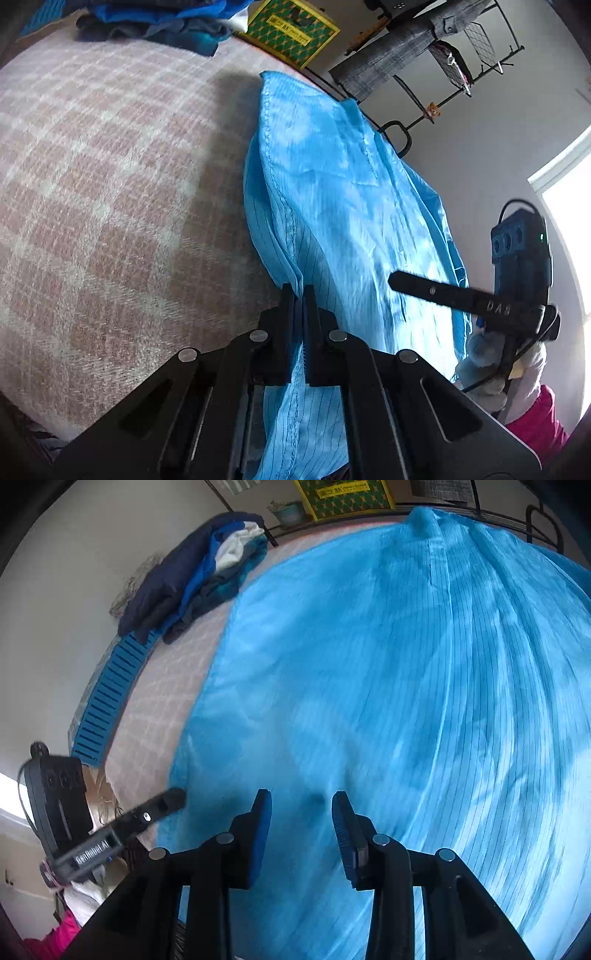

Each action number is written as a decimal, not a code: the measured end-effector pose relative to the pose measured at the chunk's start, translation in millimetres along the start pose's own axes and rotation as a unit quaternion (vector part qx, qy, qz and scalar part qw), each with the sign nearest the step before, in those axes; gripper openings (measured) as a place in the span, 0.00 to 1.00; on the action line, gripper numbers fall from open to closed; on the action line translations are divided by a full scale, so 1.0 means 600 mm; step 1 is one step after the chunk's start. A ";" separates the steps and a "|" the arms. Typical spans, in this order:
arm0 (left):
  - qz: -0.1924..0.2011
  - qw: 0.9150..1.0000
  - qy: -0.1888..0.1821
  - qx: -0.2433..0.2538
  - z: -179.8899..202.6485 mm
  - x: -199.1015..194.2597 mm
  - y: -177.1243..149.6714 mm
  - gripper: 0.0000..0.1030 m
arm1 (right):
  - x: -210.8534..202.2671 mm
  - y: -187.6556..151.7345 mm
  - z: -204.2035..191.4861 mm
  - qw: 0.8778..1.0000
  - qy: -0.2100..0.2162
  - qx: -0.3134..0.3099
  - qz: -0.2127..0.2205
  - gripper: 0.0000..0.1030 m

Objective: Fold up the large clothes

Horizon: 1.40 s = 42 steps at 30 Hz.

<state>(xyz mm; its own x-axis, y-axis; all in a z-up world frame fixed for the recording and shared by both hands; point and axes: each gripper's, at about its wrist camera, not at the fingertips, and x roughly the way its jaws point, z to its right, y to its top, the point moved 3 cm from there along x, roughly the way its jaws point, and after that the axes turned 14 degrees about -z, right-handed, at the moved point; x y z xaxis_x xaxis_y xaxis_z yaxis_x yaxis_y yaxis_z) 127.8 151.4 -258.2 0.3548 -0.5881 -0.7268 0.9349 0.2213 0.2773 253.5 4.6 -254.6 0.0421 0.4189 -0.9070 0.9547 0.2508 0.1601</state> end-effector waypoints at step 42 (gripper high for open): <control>-0.083 0.987 -0.135 0.032 0.006 0.016 -0.041 0.09 | 0.017 0.214 -0.098 0.998 -0.004 -0.065 0.009 0.00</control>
<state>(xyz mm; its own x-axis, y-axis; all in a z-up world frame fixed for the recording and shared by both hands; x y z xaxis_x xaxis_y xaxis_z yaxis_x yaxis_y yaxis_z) 108.4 137.5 -269.5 0.1761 -0.7994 -0.5744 0.9749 0.0608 0.2142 359.0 92.6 -220.5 0.0616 0.4179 -0.9064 0.9075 0.3547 0.2252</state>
